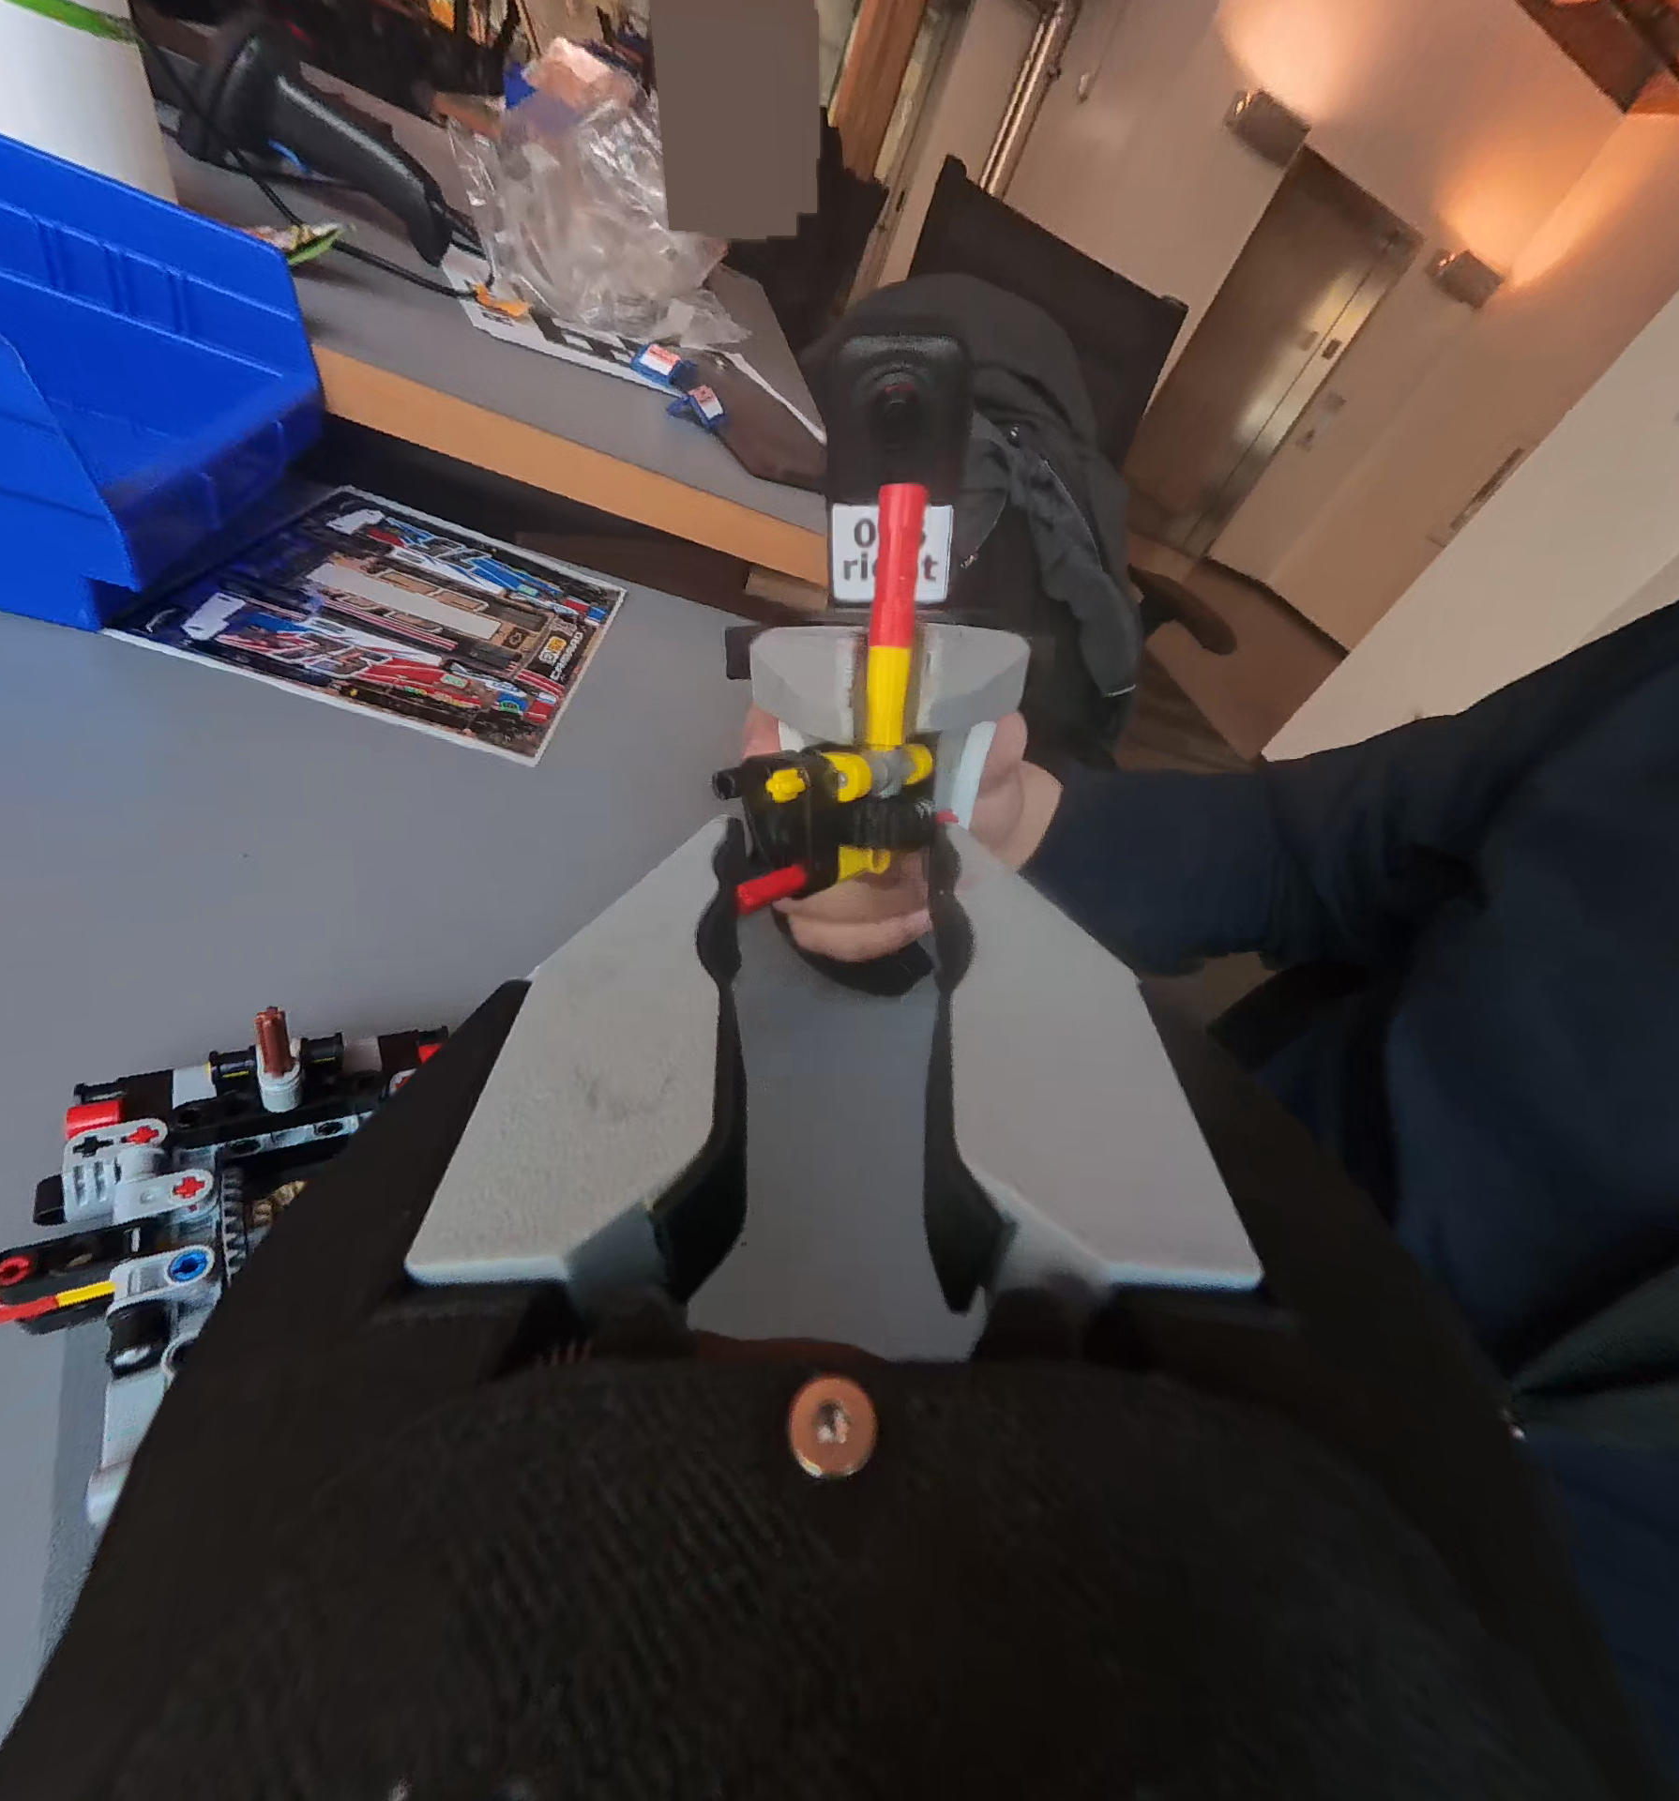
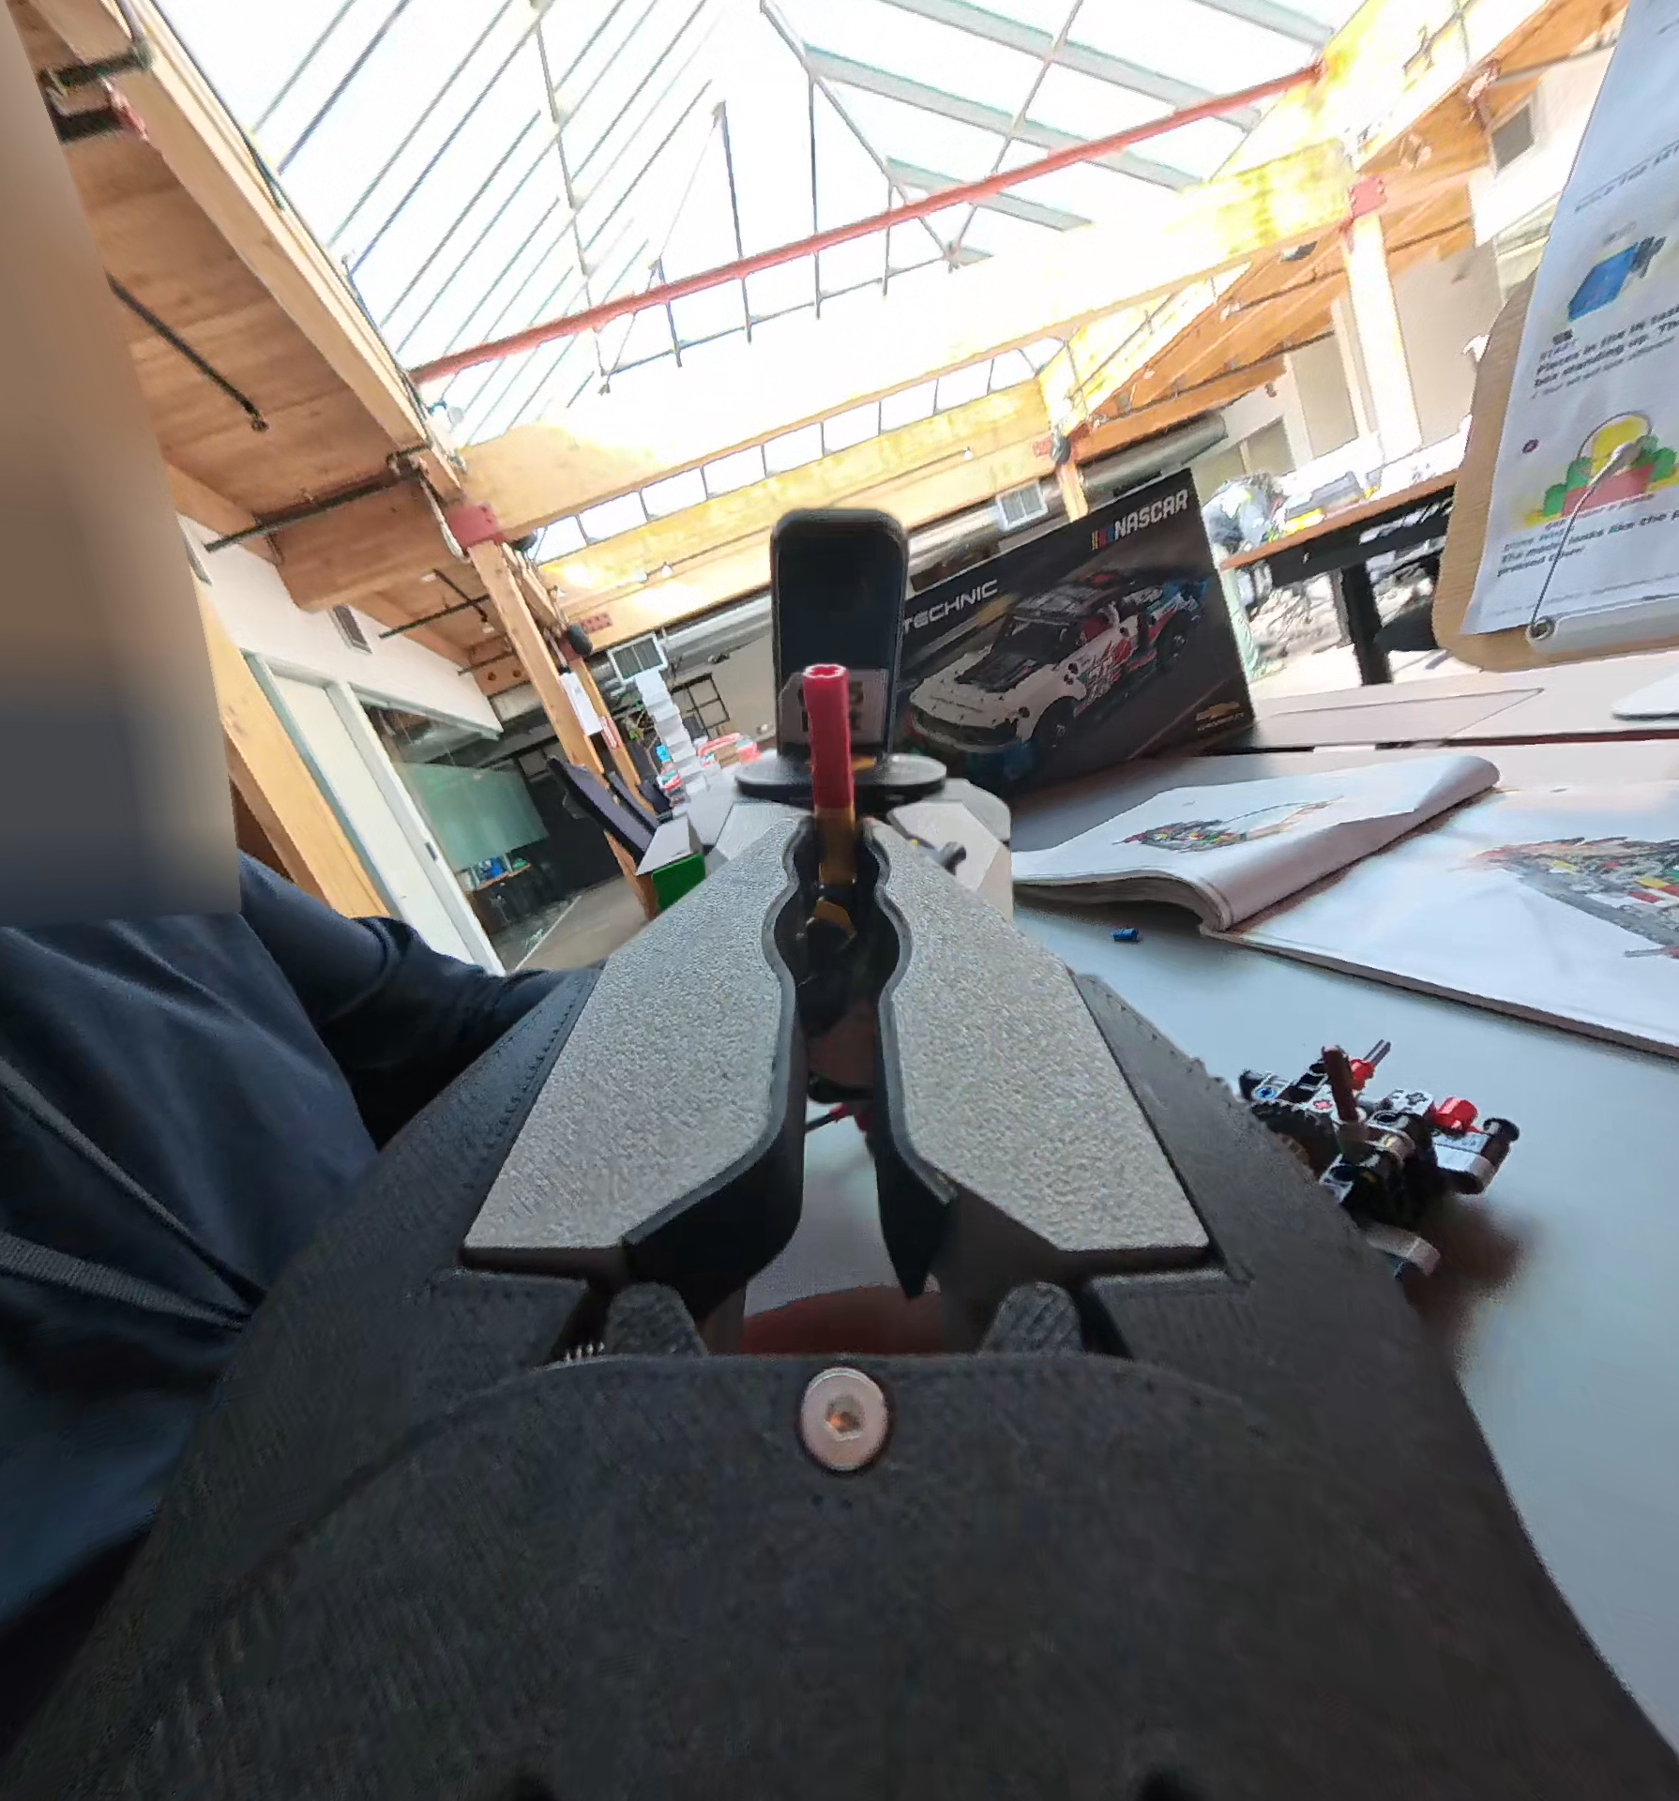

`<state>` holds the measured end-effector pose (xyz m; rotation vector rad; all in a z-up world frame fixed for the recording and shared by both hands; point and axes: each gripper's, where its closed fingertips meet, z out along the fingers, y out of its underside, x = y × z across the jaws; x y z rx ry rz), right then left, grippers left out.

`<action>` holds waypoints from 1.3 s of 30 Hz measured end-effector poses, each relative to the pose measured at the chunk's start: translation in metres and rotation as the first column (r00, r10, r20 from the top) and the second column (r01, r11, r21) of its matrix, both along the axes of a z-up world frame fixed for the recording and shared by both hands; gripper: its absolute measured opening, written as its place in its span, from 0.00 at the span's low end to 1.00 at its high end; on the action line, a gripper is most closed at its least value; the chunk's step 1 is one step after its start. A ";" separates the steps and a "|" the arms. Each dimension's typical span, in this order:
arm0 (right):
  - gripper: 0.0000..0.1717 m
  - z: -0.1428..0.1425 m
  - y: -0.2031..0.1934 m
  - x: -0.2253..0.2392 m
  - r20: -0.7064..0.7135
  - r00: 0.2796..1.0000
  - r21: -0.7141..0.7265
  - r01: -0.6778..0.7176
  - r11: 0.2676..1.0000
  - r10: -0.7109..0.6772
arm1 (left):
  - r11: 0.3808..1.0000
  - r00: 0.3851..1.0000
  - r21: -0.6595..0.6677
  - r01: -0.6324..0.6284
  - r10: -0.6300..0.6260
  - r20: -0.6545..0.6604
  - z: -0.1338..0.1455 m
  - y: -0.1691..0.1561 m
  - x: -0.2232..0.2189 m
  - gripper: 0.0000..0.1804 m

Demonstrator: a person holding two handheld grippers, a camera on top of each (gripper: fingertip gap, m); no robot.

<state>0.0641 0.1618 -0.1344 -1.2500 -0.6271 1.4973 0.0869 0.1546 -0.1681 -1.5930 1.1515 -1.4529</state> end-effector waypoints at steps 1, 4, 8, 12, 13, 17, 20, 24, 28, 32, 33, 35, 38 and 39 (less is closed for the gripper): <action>0.03 0.000 0.001 0.001 -0.006 1.000 0.003 0.005 1.000 -0.005 | 1.000 1.000 -0.008 0.003 -0.003 0.018 0.002 0.000 0.000 0.18; 0.03 -0.004 0.003 0.003 -0.005 1.000 -0.039 -0.017 0.999 0.017 | 0.998 0.999 -0.064 0.004 0.000 0.049 0.003 0.001 -0.005 0.17; 0.03 -0.012 0.004 0.004 0.016 0.999 -0.054 -0.027 0.998 0.028 | 0.999 1.000 -0.048 -0.023 0.023 -0.005 -0.003 0.003 -0.007 0.16; 0.03 -0.012 0.004 0.015 0.033 0.999 -0.040 -0.023 0.999 0.025 | 0.998 0.999 -0.031 -0.046 0.045 -0.027 -0.003 0.004 -0.011 0.16; 0.05 -0.013 0.004 0.019 0.054 0.998 -0.037 -0.016 0.999 0.018 | 0.998 0.998 -0.026 -0.055 0.054 -0.040 -0.004 0.005 -0.012 0.16; 0.11 -0.021 0.005 0.035 0.265 0.964 -0.021 0.013 1.000 -0.007 | 0.998 0.995 -0.034 -0.046 0.043 -0.088 -0.012 -0.001 -0.014 0.16; 0.21 -0.024 -0.006 0.036 0.488 0.873 0.041 -0.014 0.999 -0.007 | 0.999 0.992 -0.046 0.012 -0.018 -0.128 -0.017 -0.015 -0.011 0.16; 0.20 -0.025 -0.034 0.025 0.651 0.757 0.093 -0.148 0.985 0.053 | 0.996 0.970 -0.034 0.081 -0.086 -0.225 -0.029 -0.030 -0.011 0.16; 0.09 -0.054 -0.039 0.015 0.753 0.657 0.100 -0.180 0.979 0.044 | 0.990 0.941 -0.045 0.135 -0.143 -0.306 -0.038 -0.045 -0.014 0.16; 0.05 -0.063 -0.047 0.007 0.703 0.704 0.053 -0.198 0.979 0.105 | 0.992 0.925 -0.038 0.123 -0.129 -0.358 -0.043 -0.048 -0.020 0.16; 0.04 -0.065 -0.049 0.006 0.682 0.720 0.032 -0.205 0.978 0.129 | 0.993 0.922 -0.034 0.117 -0.121 -0.366 -0.044 -0.048 -0.022 0.16; 0.03 -0.069 -0.047 0.006 0.641 0.754 -0.006 -0.181 0.983 0.143 | 0.998 0.915 0.030 0.050 -0.034 -0.402 -0.047 -0.038 -0.024 0.18; 0.02 -0.077 -0.038 0.010 0.583 0.803 -0.085 -0.096 0.992 0.128 | 0.978 0.914 0.207 -0.036 0.116 -0.389 -0.043 -0.029 -0.030 0.21; 0.02 -0.079 -0.038 0.012 0.558 0.818 -0.118 -0.084 0.989 0.136 | 0.967 0.917 0.251 -0.046 0.140 -0.373 -0.039 -0.033 -0.032 0.21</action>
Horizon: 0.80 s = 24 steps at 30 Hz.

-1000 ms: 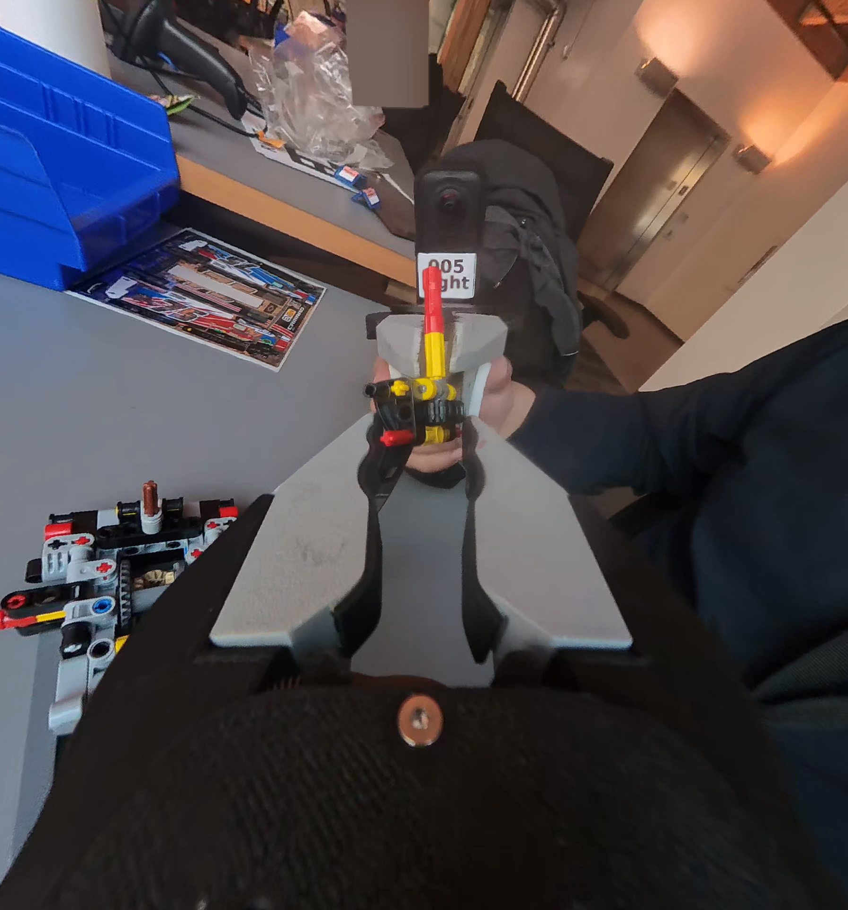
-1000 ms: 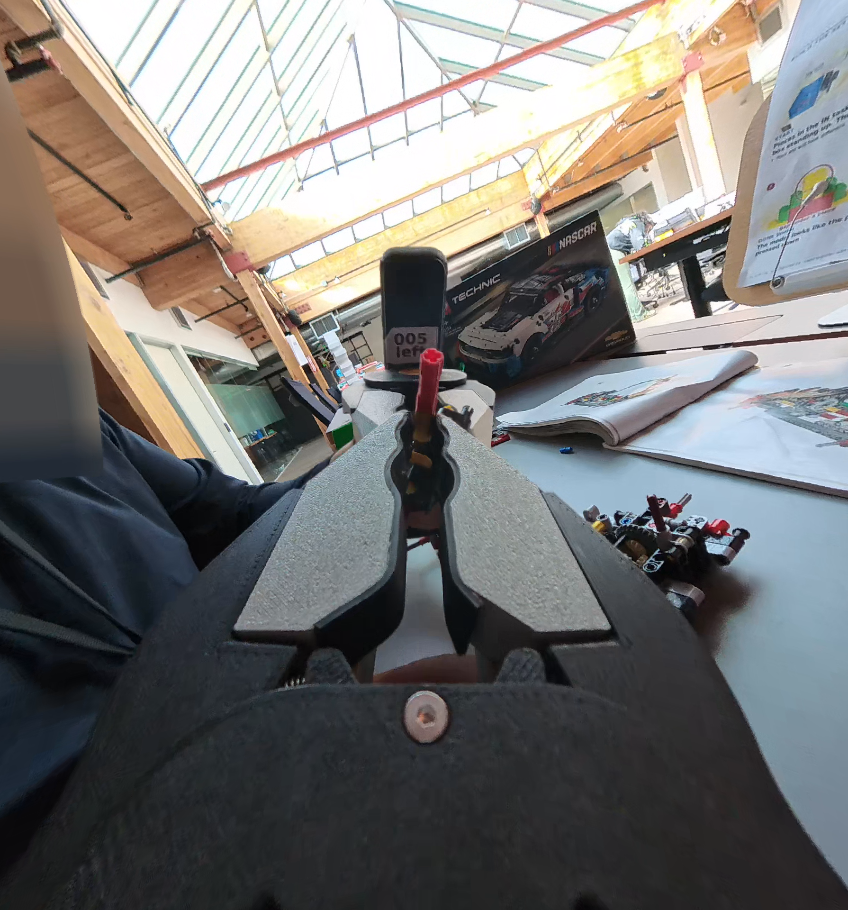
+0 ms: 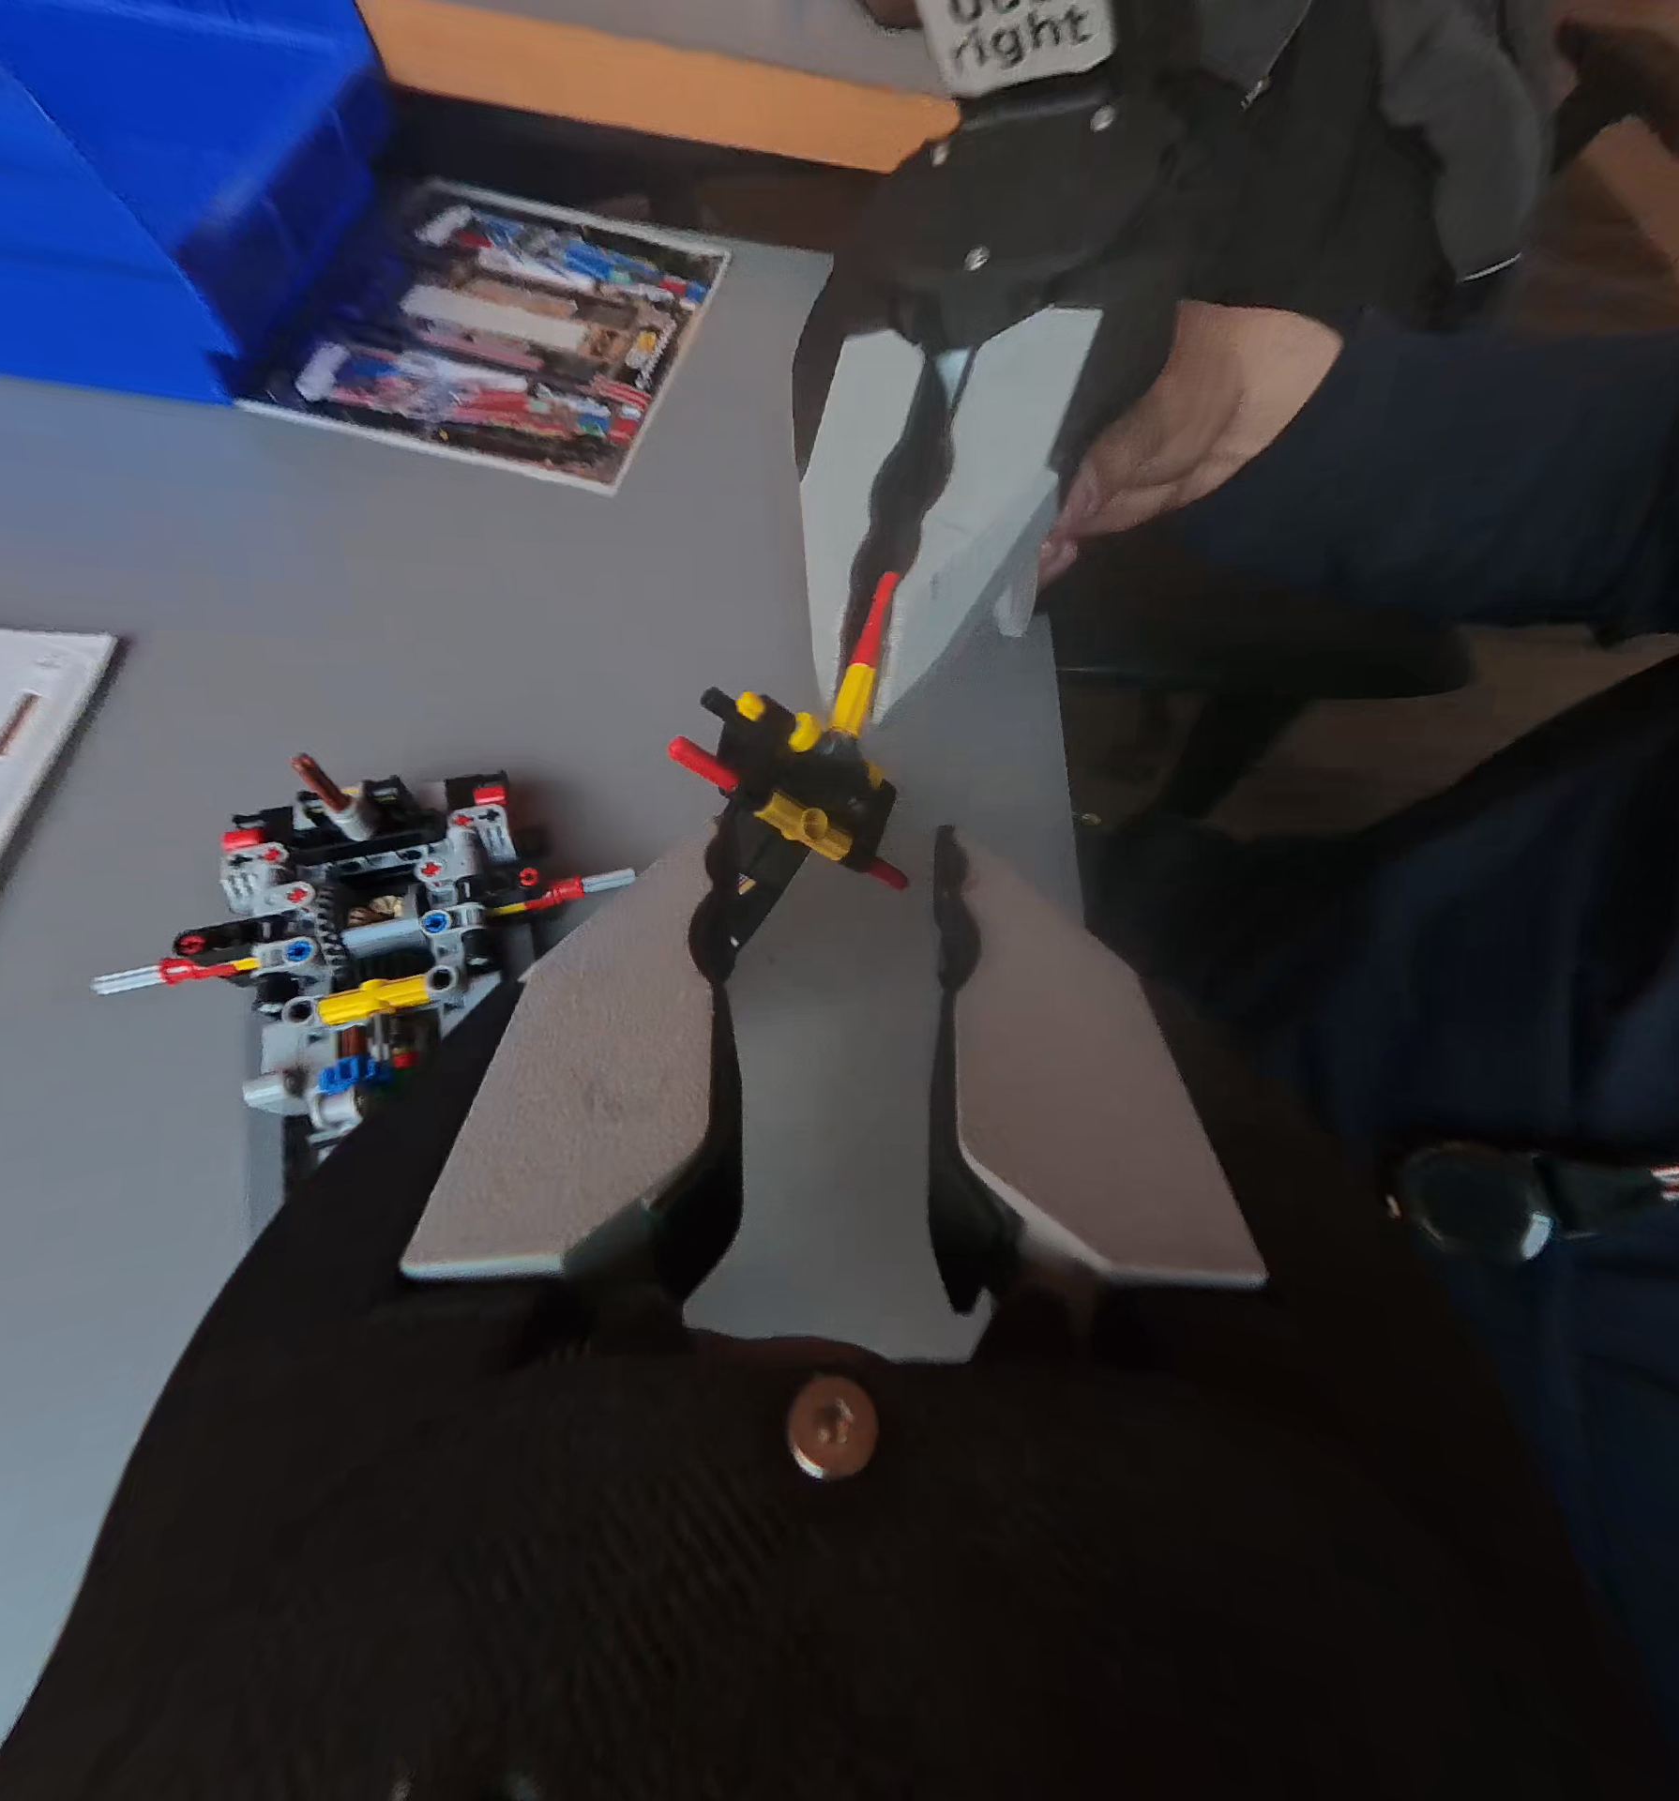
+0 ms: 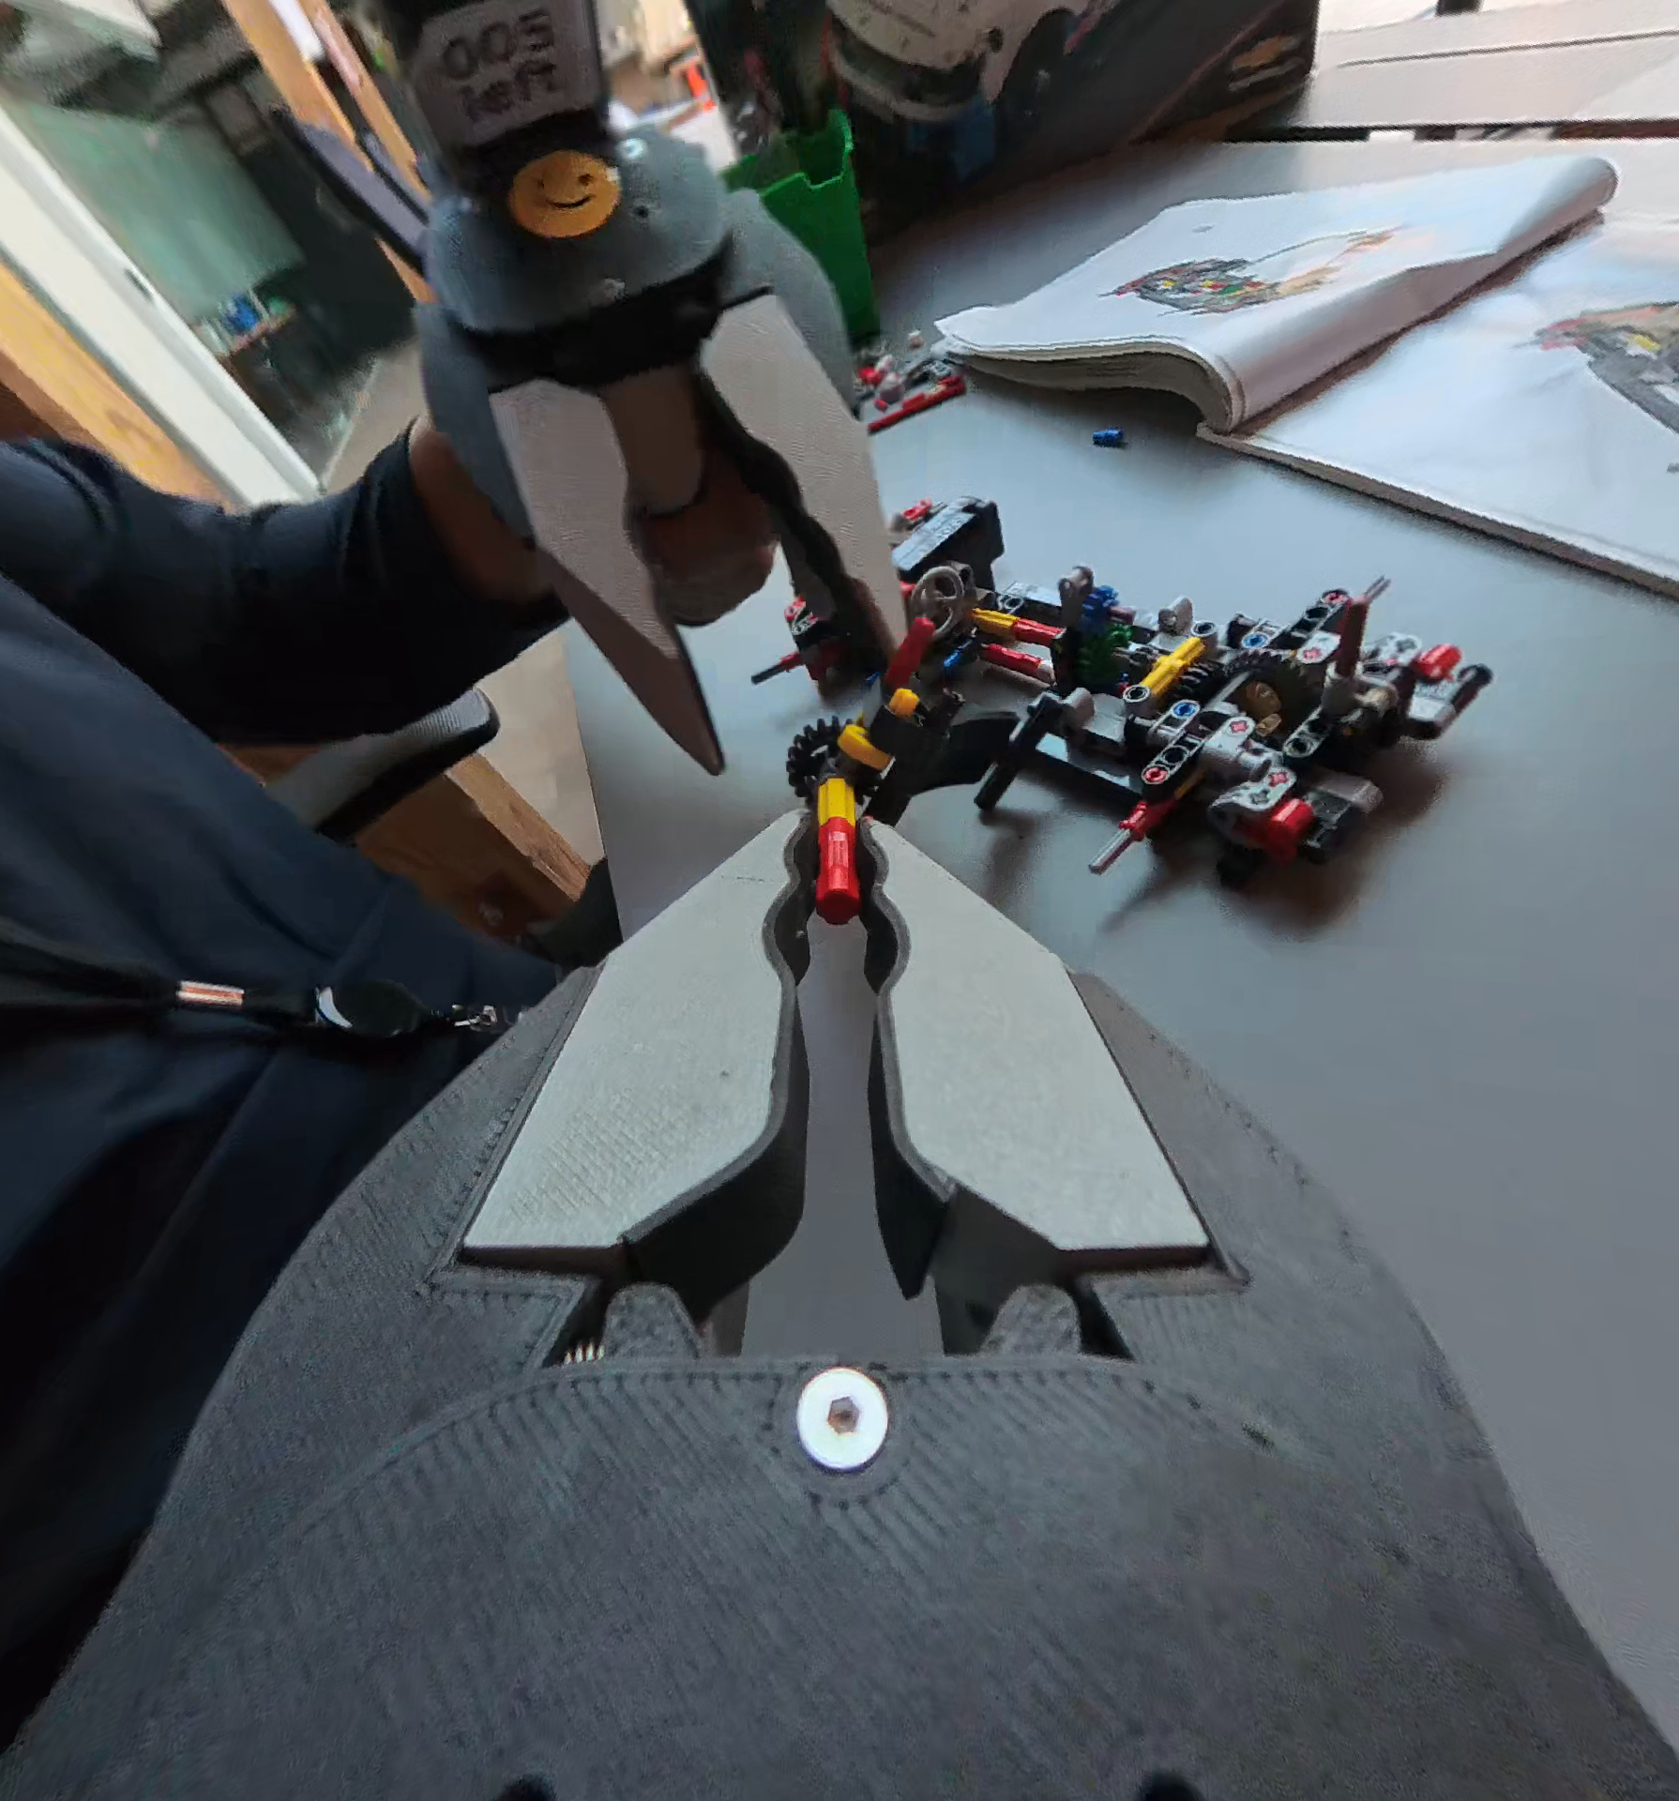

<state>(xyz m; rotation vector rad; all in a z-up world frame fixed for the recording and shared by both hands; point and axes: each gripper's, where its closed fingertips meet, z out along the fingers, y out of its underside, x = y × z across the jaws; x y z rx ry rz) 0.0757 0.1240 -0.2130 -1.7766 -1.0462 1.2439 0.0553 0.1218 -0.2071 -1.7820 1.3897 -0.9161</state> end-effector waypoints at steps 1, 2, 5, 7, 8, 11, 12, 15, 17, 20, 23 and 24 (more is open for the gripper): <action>0.02 -0.001 -0.001 0.001 -0.021 1.000 -0.034 0.010 0.999 -0.011 | 0.998 1.000 0.061 -0.024 0.024 -0.003 0.003 0.000 -0.002 0.19; 0.02 -0.003 -0.002 0.002 -0.034 0.999 -0.062 0.013 0.998 -0.016 | 0.989 0.999 0.137 -0.048 0.050 -0.012 0.006 0.000 -0.003 0.17; 0.02 -0.007 -0.007 0.001 -0.057 0.998 -0.151 -0.008 0.989 0.000 | 0.950 0.997 0.306 -0.064 0.076 -0.028 0.016 -0.006 0.007 0.14; 0.02 -0.006 -0.009 -0.002 -0.082 0.997 -0.210 -0.026 0.977 0.009 | 0.942 0.994 0.332 -0.041 0.072 -0.080 0.009 -0.013 0.018 0.13; 0.02 -0.005 -0.009 -0.003 -0.092 0.996 -0.221 -0.030 0.975 0.010 | 0.938 0.991 0.345 -0.044 0.086 -0.107 0.004 -0.013 0.021 0.13; 0.02 -0.009 -0.015 -0.005 -0.062 0.998 -0.192 -0.034 0.981 0.023 | 0.940 0.988 0.338 -0.042 0.090 -0.128 -0.010 -0.013 0.028 0.07; 0.02 -0.011 -0.015 -0.005 -0.040 0.999 -0.174 -0.026 0.984 0.019 | 0.942 0.986 0.334 -0.038 0.089 -0.141 -0.013 -0.013 0.029 0.07; 0.02 -0.014 -0.014 -0.003 -0.010 1.000 -0.158 -0.019 0.987 0.017 | 0.923 0.982 0.385 -0.025 0.096 -0.165 -0.016 -0.012 0.029 0.06; 0.02 -0.012 -0.015 -0.006 -0.007 0.999 -0.164 -0.032 0.986 0.031 | 0.912 0.977 0.410 -0.017 0.102 -0.186 -0.017 -0.013 0.028 0.07; 0.02 -0.007 -0.014 -0.012 -0.022 0.999 -0.170 -0.045 0.984 0.042 | 0.897 0.975 0.440 -0.036 0.129 -0.183 -0.011 -0.011 0.021 0.06; 0.02 -0.005 -0.016 -0.018 -0.031 0.998 -0.191 -0.055 0.980 0.050 | 0.894 0.975 0.446 -0.048 0.139 -0.175 -0.010 -0.012 0.013 0.06; 0.02 -0.007 -0.017 -0.020 -0.026 0.998 -0.192 -0.058 0.980 0.054 | 0.891 0.973 0.451 -0.046 0.142 -0.182 -0.012 -0.013 0.012 0.06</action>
